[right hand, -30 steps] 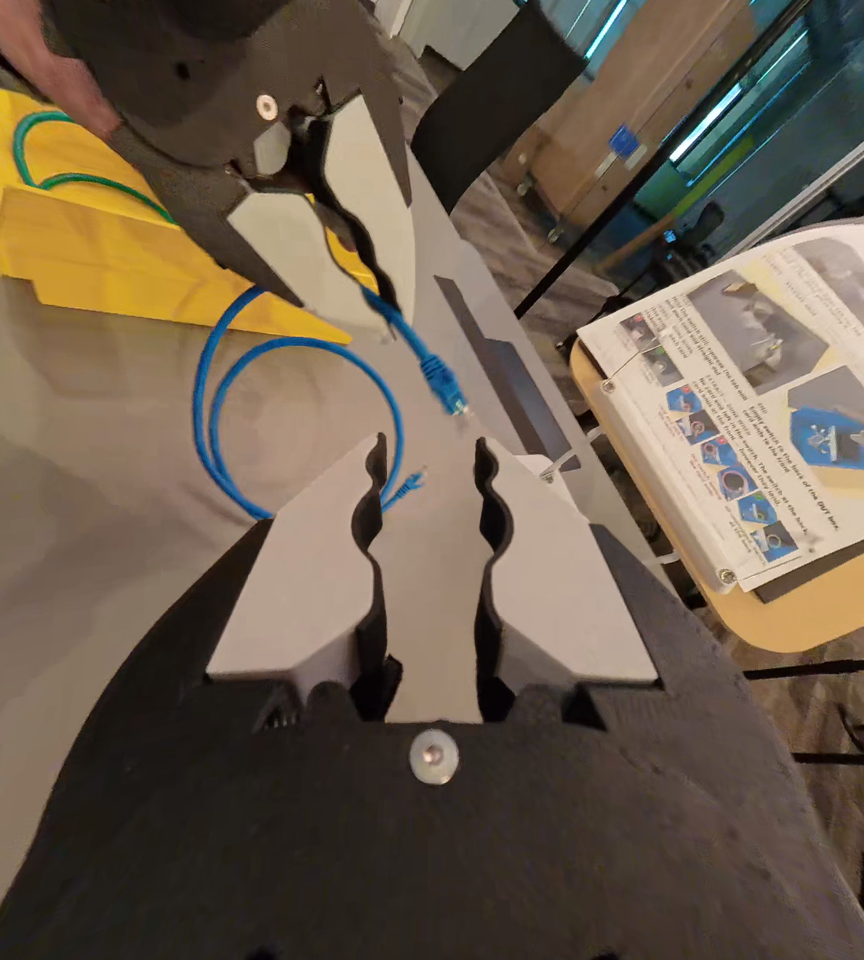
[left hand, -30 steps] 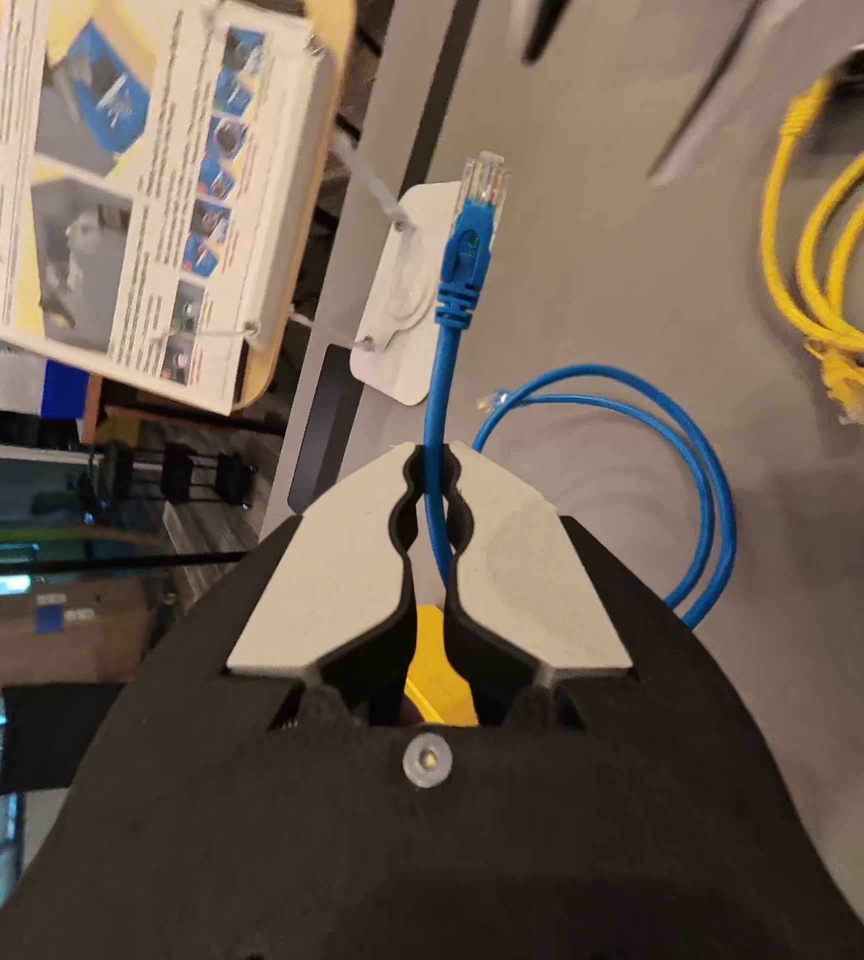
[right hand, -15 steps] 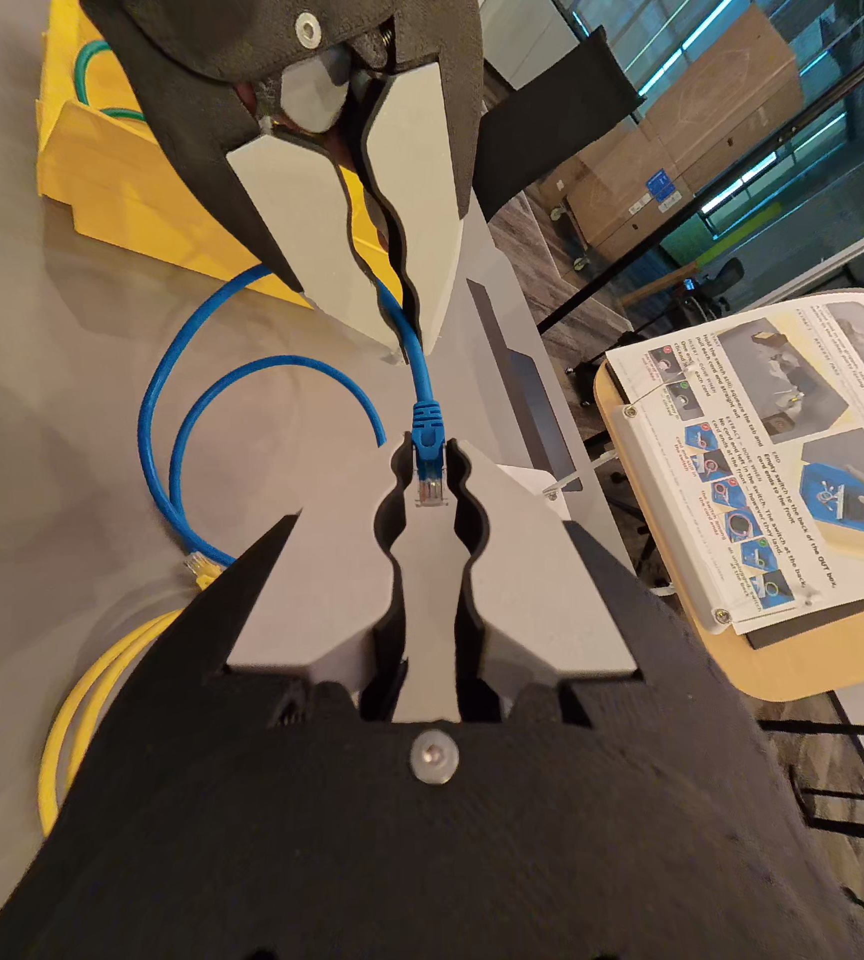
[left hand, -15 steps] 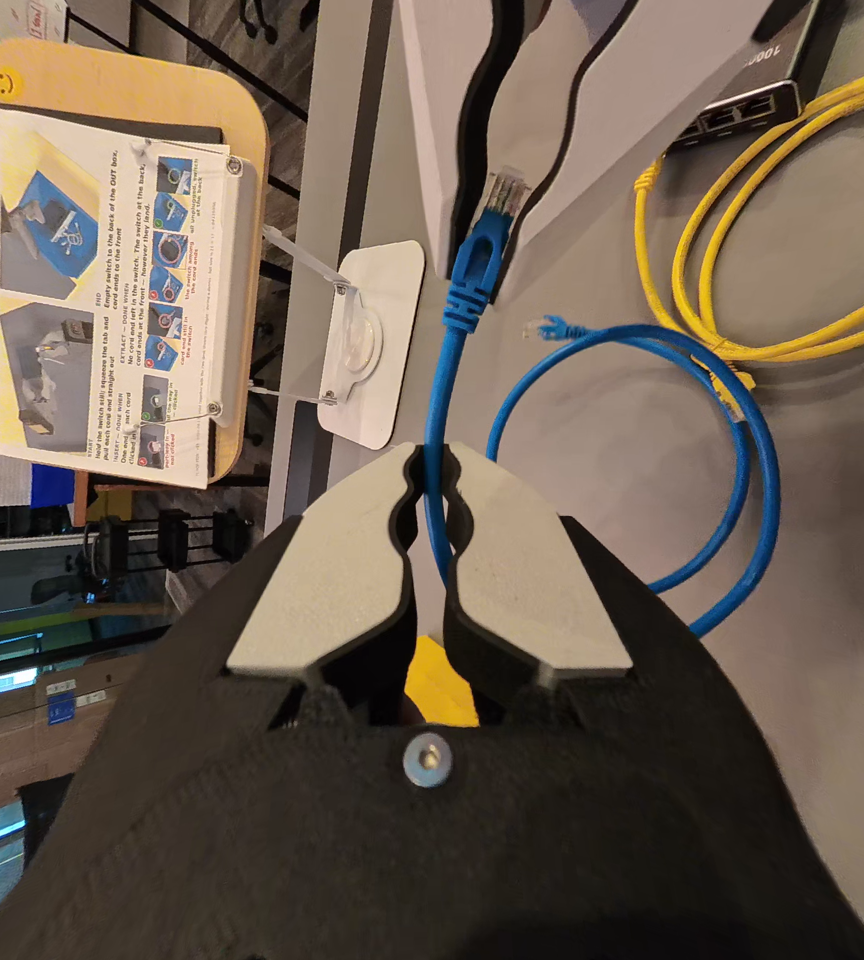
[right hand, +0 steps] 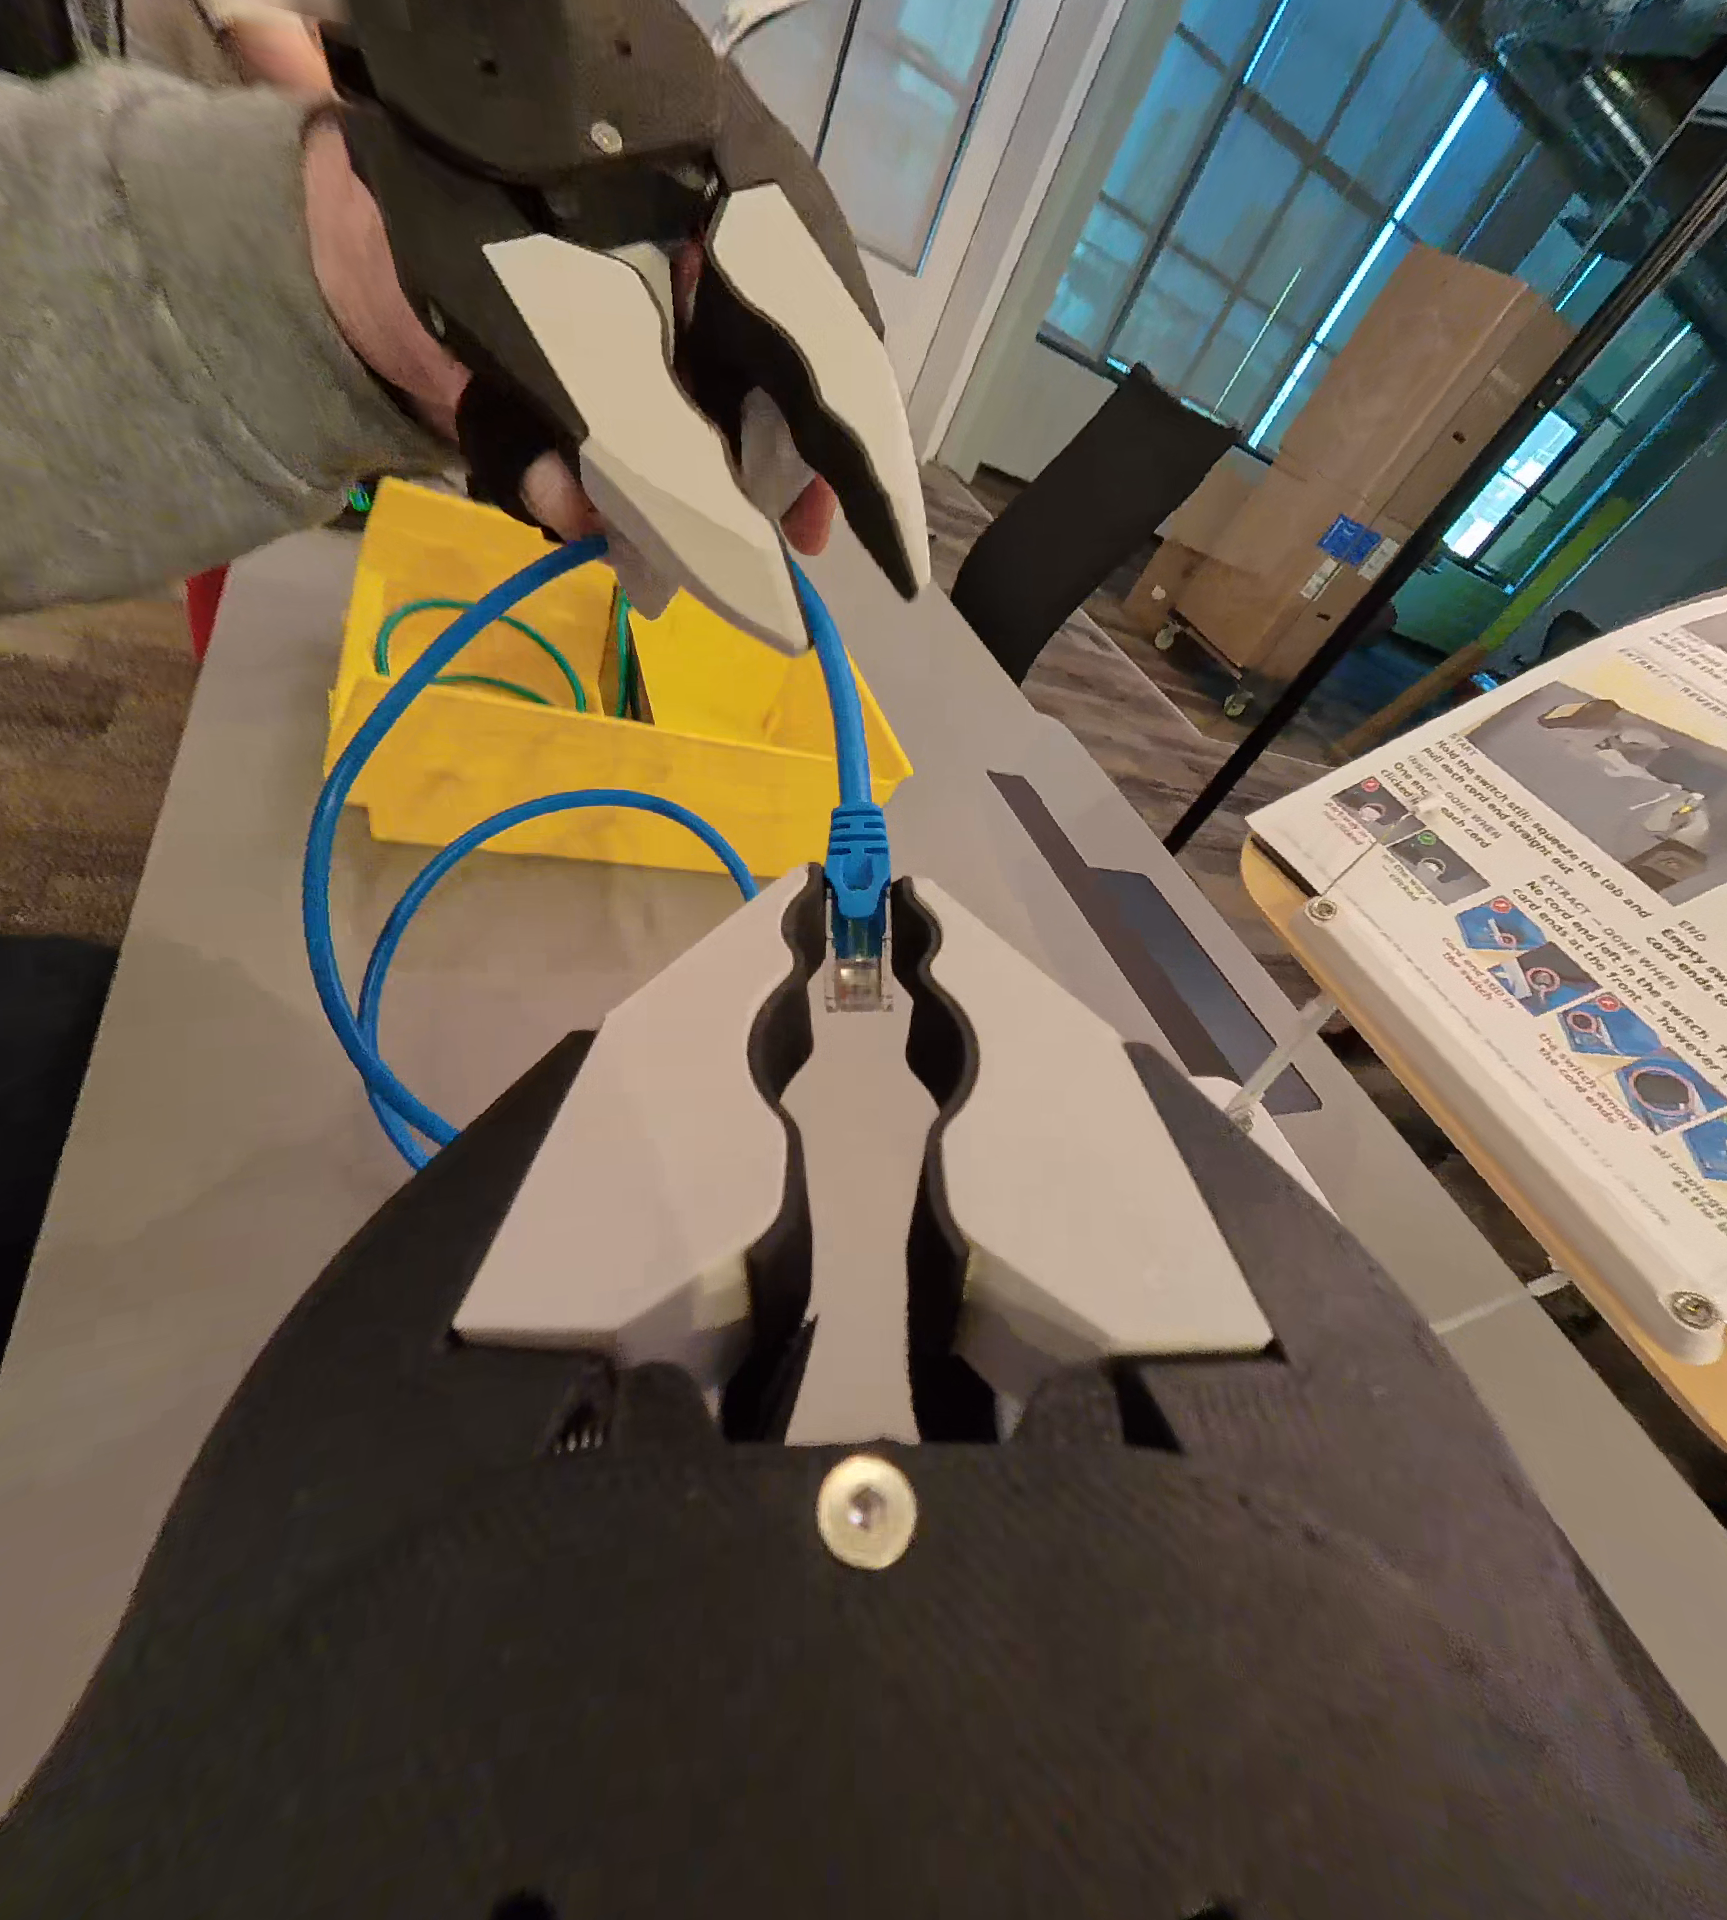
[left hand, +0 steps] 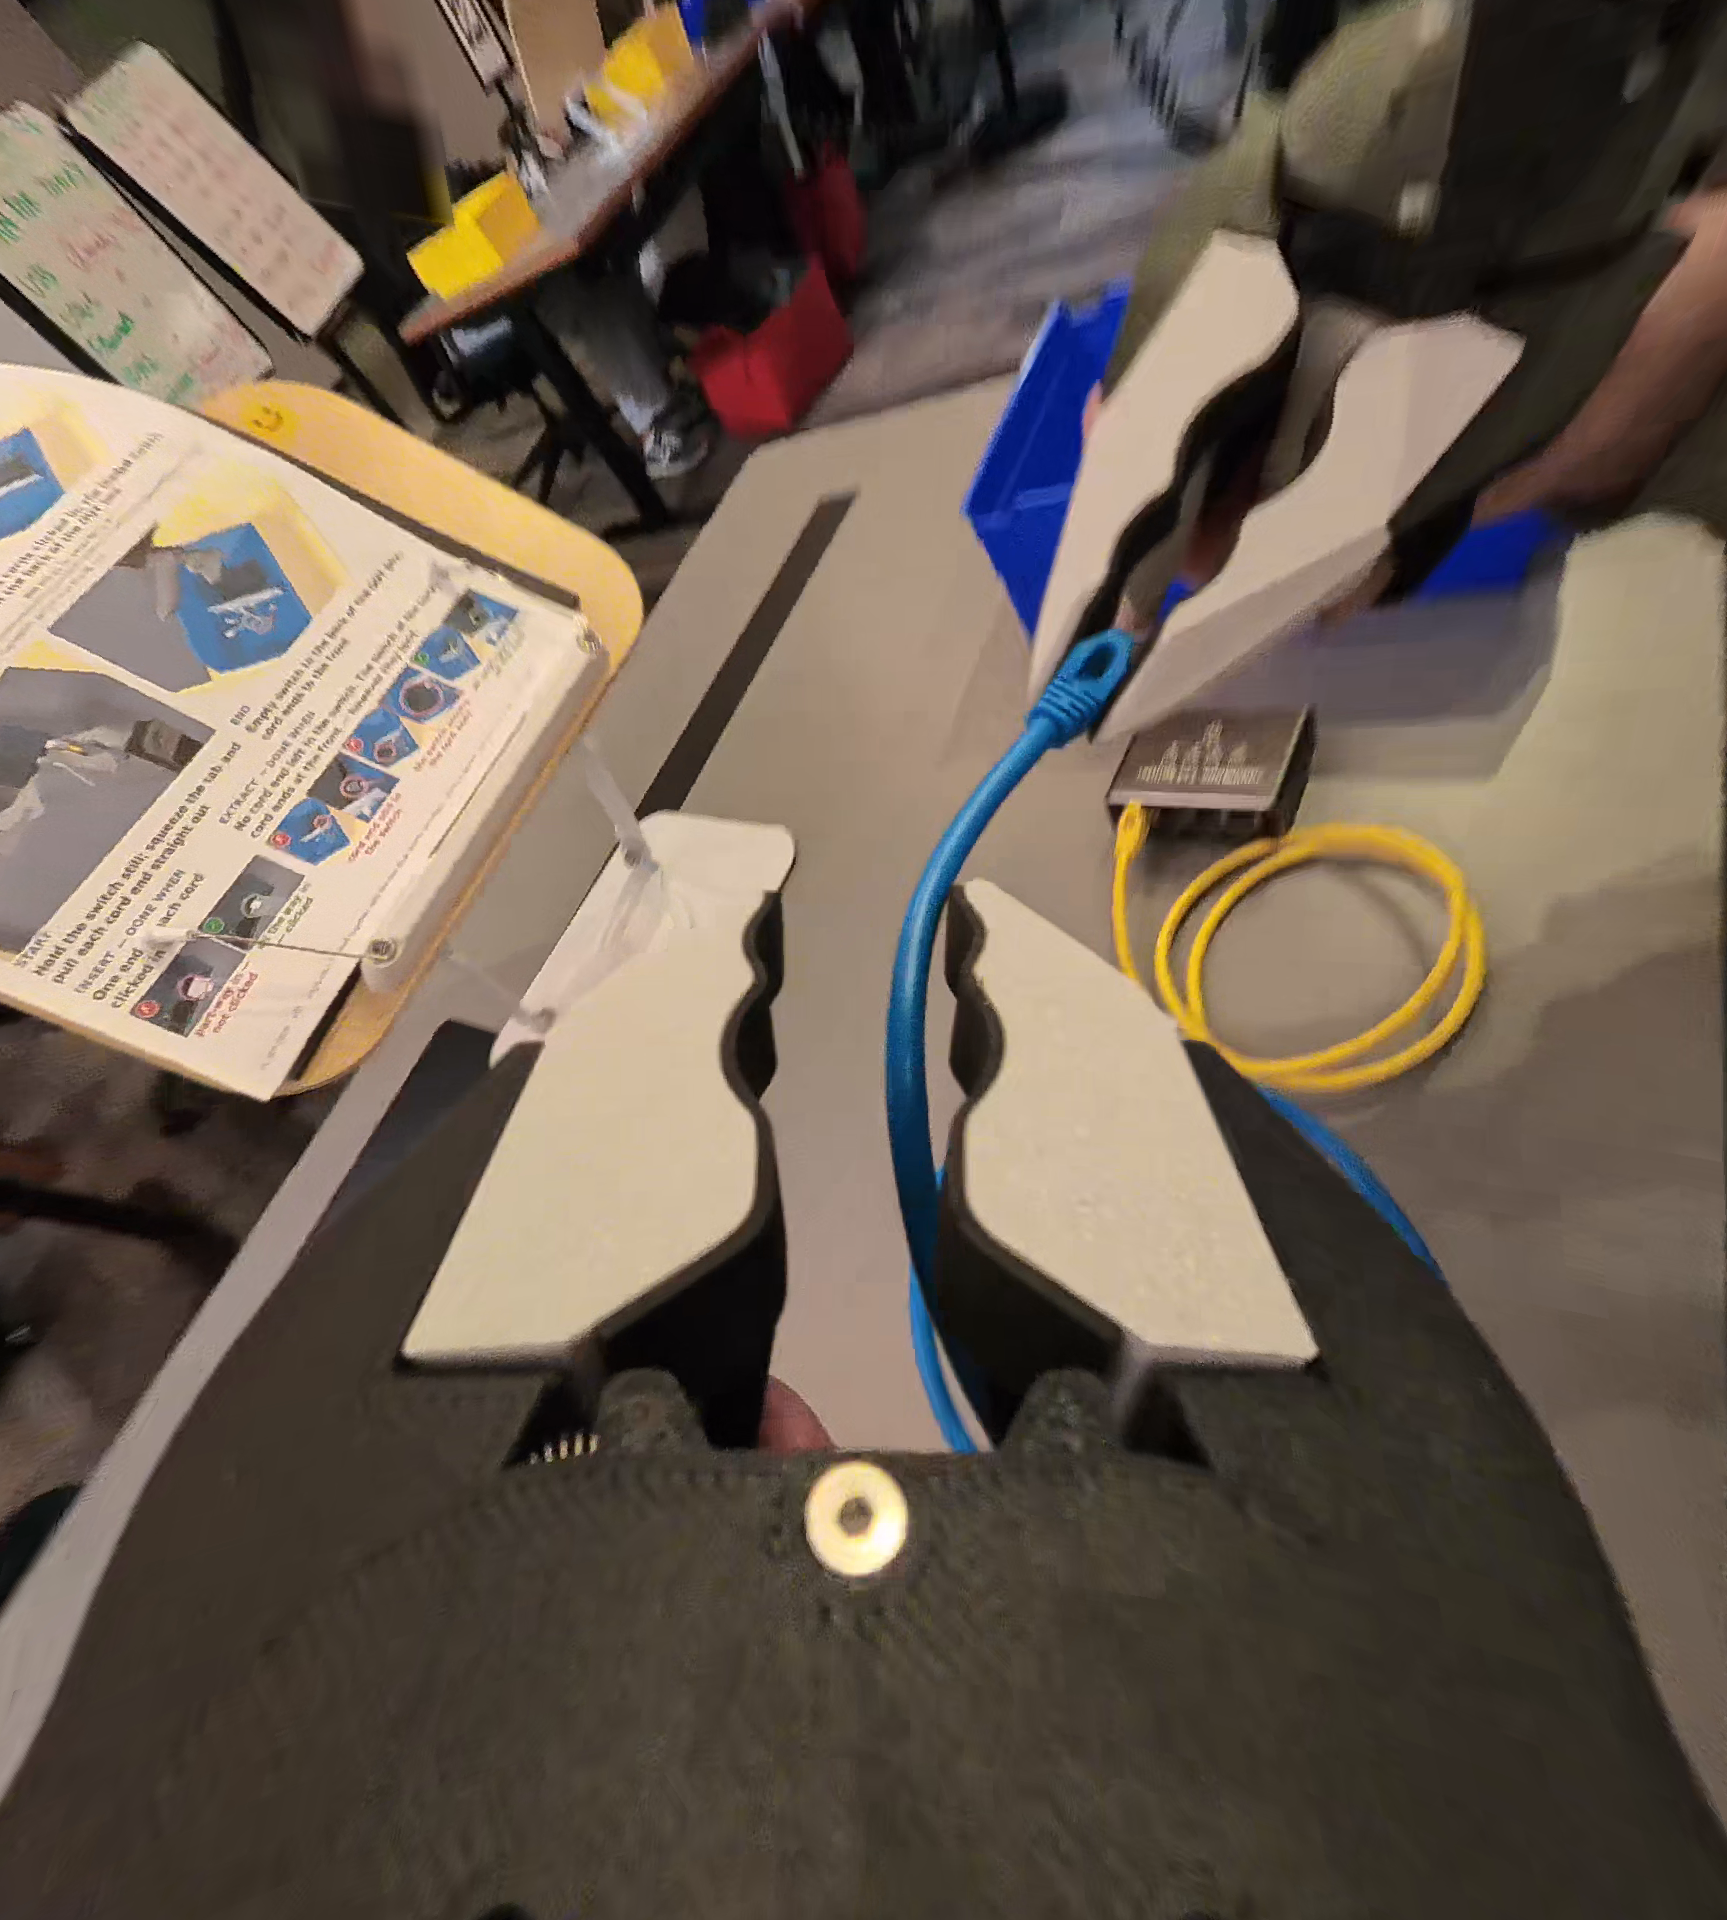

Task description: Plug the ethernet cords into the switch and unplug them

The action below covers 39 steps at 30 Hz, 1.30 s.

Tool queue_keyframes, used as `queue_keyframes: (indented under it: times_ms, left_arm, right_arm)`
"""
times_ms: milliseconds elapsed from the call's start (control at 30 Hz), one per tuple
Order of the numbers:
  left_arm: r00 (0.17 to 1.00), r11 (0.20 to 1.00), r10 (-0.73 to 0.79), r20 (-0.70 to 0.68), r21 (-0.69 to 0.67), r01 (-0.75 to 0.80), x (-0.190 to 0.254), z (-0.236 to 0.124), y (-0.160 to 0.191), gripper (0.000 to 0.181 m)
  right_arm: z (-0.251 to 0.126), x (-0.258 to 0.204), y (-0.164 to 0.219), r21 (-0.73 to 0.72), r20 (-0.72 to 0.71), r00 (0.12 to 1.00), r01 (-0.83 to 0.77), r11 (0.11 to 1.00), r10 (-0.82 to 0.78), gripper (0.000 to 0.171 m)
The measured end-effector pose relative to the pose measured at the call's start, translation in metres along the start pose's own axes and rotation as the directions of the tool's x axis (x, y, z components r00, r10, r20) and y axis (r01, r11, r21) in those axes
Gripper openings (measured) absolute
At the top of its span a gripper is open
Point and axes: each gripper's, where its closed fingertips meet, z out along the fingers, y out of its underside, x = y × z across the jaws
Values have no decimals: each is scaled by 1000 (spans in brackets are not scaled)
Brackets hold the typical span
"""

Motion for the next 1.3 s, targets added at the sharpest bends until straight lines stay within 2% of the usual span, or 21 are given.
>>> queue_keyframes:
  times_ms: [67,167,233,300,400,467,533,600,767,800,833,967,1067,1300]
  left_arm:
    - [994,988,-101,-38,115,105,-8,-11,-11,30]
    - [954,908,-274,-124,294,300,-25,-30,-25,24]
    - [932,875,-345,-114,321,363,-41,-33,-17,21]
    - [929,890,-369,-11,285,357,-56,-28,1,17]
    - [945,944,-308,107,158,290,-61,-11,28,18]
    - [971,974,-223,83,70,217,-44,6,39,26]
    - [982,980,-190,9,56,189,-24,21,39,32]
    - [978,975,-183,-103,108,194,1,32,28,34]
    - [983,940,-73,-166,318,123,35,31,-19,32]
    - [979,931,-53,-196,344,120,42,28,-27,33]
    - [975,930,-45,-217,347,120,47,27,-30,26]
    - [959,888,-46,-280,428,168,55,14,-48,34]
    - [964,916,-9,-264,384,114,61,20,-46,30]
    - [948,912,19,-319,395,114,73,15,-50,11]
  right_arm:
    - [-3,2,-6,31,4,1000,-27,999,27,9]
    - [-6,5,-7,33,-5,1000,-27,999,27,9]
    - [-6,5,-8,45,-4,999,-37,998,37,9]
    - [-7,6,-11,61,-1,999,-51,997,51,9]
    - [-9,5,-17,87,12,998,-69,994,68,9]
    - [-10,3,-23,107,31,996,-84,991,81,9]
    - [-11,0,-28,124,56,994,-98,987,92,9]
    - [-12,-4,-32,137,87,990,-118,983,107,9]
    - [-9,-16,-23,61,143,986,-95,994,85,9]
    - [-9,-18,-22,53,155,984,-99,994,90,9]
    - [-10,-18,-24,53,164,982,-108,993,99,9]
    - [-13,-21,-20,-9,182,979,-92,996,92,9]
    - [-15,-25,-26,9,209,973,-104,995,99,9]
    - [-20,-33,-29,-16,264,958,-117,993,117,9]
